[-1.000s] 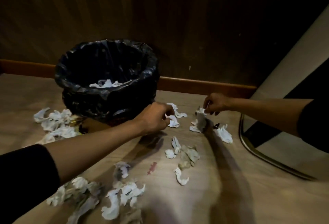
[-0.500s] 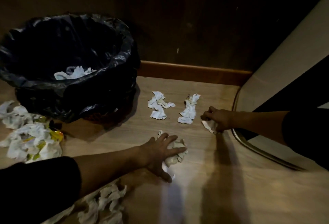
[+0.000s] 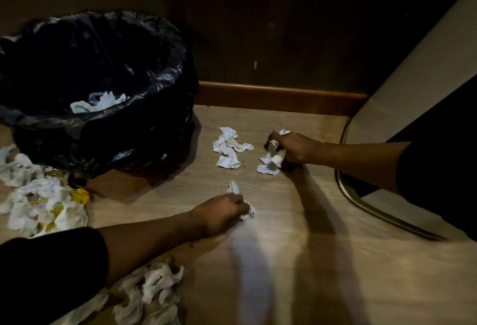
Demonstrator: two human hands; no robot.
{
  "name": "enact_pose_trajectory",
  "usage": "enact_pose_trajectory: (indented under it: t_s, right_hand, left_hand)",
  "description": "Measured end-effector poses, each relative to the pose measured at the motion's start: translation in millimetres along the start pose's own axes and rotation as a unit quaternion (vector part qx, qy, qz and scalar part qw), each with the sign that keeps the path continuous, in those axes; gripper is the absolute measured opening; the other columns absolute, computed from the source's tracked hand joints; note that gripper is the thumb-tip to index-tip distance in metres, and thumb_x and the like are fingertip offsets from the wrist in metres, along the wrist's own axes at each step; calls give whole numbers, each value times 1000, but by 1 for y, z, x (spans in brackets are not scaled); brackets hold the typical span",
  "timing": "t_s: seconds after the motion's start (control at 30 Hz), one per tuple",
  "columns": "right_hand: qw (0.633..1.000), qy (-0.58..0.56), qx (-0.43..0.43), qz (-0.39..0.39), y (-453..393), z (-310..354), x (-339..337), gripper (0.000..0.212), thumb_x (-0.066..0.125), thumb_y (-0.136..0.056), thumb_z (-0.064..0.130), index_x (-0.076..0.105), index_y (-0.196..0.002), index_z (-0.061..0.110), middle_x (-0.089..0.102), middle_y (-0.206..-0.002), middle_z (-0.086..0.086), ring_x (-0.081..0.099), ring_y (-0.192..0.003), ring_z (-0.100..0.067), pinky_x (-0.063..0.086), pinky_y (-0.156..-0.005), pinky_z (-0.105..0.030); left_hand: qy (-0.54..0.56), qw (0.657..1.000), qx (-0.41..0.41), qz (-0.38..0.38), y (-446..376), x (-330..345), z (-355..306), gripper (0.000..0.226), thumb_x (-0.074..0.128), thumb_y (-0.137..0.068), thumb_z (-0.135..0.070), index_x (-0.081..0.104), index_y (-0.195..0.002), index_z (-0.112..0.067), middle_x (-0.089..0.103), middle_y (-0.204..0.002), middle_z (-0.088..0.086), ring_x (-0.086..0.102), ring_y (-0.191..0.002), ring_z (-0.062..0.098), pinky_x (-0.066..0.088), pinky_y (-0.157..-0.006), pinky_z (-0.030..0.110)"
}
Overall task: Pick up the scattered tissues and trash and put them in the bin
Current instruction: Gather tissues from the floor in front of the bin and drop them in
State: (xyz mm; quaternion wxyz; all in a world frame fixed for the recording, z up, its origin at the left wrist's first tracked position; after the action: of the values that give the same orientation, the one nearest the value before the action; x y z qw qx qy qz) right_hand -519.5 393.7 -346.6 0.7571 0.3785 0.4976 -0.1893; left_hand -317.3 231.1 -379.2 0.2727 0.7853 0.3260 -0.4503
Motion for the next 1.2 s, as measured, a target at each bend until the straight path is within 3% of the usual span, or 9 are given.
enact_pose_trajectory:
  t_s: [0.13, 0.23, 0.33, 0.5, 0.63, 0.8, 0.93, 1.03, 1.2]
  right_hand:
    - [998, 5, 54, 24, -13, 1, 7, 99, 83, -68, 37, 25, -146, 20, 30, -141, -14, 55, -112, -38, 51, -79, -35]
    - [998, 4, 45, 53, -13, 1, 13, 92, 68, -77, 60, 17, -149, 33, 22, -147, -18, 51, -121, -42, 52, -95, -45]
    - [996, 25, 45, 72, -11, 3, 21, 92, 59, -66, 84, 26, -141, 43, 31, -141, -18, 48, -121, -40, 49, -99, -49]
    - [997, 49, -31, 60, -9, 20, 39, 56, 63, -83, 47, 47, -133, 27, 46, -126, -12, 56, -100, -32, 54, -82, -40]
    - [997, 16, -62, 51, -6, 28, 37, 31, 64, -79, 24, 61, -110, 19, 62, -106, -9, 60, -93, -28, 50, -74, -32]
    - [991, -101, 46, -70, -16, 5, 3, 57, 69, -84, 26, 39, -131, 11, 67, -113, -17, 66, -92, -34, 56, -74, -39]
    - [974, -123, 173, -85, -35, -24, -10, 64, 74, -84, 22, 46, -139, 8, 61, -131, -19, 60, -116, -35, 51, -89, -36]
    - [970, -132, 194, -67, -45, -29, -9, 57, 79, -79, 21, 59, -132, 12, 64, -130, -15, 60, -118, -31, 50, -91, -33]
    - [973, -114, 202, -25, -55, -22, 1, 58, 88, -63, 17, 66, -117, 14, 68, -116, -11, 63, -105, -28, 49, -76, -30]
  left_hand:
    - [35, 988, -96, -119, -13, -45, 27, 18, 44, -97, -29, 50, -114, -28, 58, -103, 2, 57, -92, 23, 50, -79, 35]
    - [32, 975, -151, -160, -19, -56, 40, 33, 47, -95, -27, 47, -128, -31, 56, -112, 4, 57, -99, 23, 51, -84, 33]
    - [72, 966, -200, -146, -21, -44, 50, 32, 51, -94, -23, 57, -126, -27, 49, -123, 4, 56, -106, 23, 47, -88, 28]
    - [48, 970, -214, -106, -19, -22, 61, 42, 57, -90, -20, 52, -131, -29, 21, -154, 17, 45, -130, 38, 42, -108, 35]
    - [74, 972, -193, -117, -12, -23, 63, 46, 57, -91, -23, 46, -135, -27, 40, -145, 10, 52, -125, 31, 44, -102, 32]
    - [114, 954, -250, -124, -15, -31, 76, 76, 68, -84, -27, 21, -144, -25, 65, -116, 8, 65, -98, 29, 52, -82, 36]
    - [154, 939, -296, -85, -33, -41, 88, 114, 79, -77, -21, -7, -153, -19, 64, -91, 8, 63, -73, 25, 48, -64, 32]
    - [164, 928, -328, -61, -43, -43, 98, 129, 86, -68, -21, -11, -154, -18, 62, -109, 16, 66, -88, 35, 56, -76, 40]
    - [161, 927, -339, -16, -54, -43, 105, 142, 92, -59, -26, -12, -155, -24, 58, -128, 18, 58, -112, 35, 49, -90, 34]
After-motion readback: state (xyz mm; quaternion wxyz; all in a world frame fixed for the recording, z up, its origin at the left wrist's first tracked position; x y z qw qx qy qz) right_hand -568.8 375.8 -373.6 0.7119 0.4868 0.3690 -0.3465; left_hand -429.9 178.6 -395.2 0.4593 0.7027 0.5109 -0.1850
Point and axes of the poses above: each hand's wrist, its own y-axis away from the middle knuckle, its own x-axis out of the palm, z = x × y, the point moved 5 cm from there along -y, towards the middle knuckle
